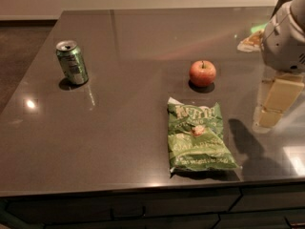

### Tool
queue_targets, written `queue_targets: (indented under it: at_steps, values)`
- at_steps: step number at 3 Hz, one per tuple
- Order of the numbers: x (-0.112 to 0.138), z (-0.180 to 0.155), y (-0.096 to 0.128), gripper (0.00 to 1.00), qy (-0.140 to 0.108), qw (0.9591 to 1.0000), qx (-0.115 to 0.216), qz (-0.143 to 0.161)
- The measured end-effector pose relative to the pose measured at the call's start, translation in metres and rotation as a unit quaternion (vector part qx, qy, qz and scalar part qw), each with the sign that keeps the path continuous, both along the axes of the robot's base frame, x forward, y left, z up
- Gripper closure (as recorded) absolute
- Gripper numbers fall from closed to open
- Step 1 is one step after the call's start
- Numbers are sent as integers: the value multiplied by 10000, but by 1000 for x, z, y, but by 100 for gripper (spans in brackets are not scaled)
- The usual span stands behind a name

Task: Move green jalapeno chip bag near green can

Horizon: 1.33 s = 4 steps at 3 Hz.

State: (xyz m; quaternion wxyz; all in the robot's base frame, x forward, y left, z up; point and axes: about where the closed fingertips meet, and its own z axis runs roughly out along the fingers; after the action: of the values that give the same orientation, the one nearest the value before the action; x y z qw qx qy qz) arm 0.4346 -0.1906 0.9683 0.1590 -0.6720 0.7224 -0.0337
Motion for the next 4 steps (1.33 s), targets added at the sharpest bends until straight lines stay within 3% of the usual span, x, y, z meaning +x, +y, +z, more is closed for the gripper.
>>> queue_targets:
  at_steps: [1, 2, 3, 4]
  values:
    - [0, -19, 18, 0, 97, 9977, -185, 638]
    - [0, -43, 32, 0, 283, 9906, -399, 1281]
    - [-4, -69, 42, 0, 484, 9794, -594, 1868]
    - [-6, -87, 48, 0, 624, 9702, -713, 2230]
